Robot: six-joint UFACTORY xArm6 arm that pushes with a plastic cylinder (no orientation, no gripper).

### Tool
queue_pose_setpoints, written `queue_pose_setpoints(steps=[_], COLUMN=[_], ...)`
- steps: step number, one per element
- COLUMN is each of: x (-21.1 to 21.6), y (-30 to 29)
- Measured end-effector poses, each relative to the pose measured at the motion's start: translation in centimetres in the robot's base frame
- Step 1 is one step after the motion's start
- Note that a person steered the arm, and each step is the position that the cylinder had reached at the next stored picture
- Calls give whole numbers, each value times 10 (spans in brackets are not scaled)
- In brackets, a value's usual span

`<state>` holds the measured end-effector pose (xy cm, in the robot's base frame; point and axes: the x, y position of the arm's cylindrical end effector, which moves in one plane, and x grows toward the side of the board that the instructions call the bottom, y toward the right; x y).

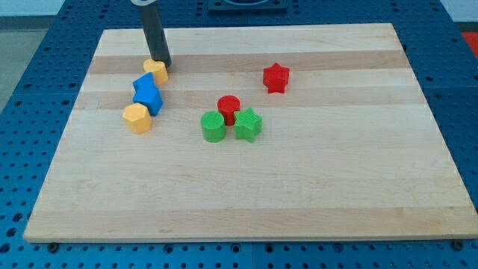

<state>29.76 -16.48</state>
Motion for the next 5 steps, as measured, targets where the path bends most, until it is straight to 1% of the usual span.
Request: queue_pose_setpoints(steps=[2,3,4,5], x=[-8,-18,-17,-4], y=[7,34,66,90])
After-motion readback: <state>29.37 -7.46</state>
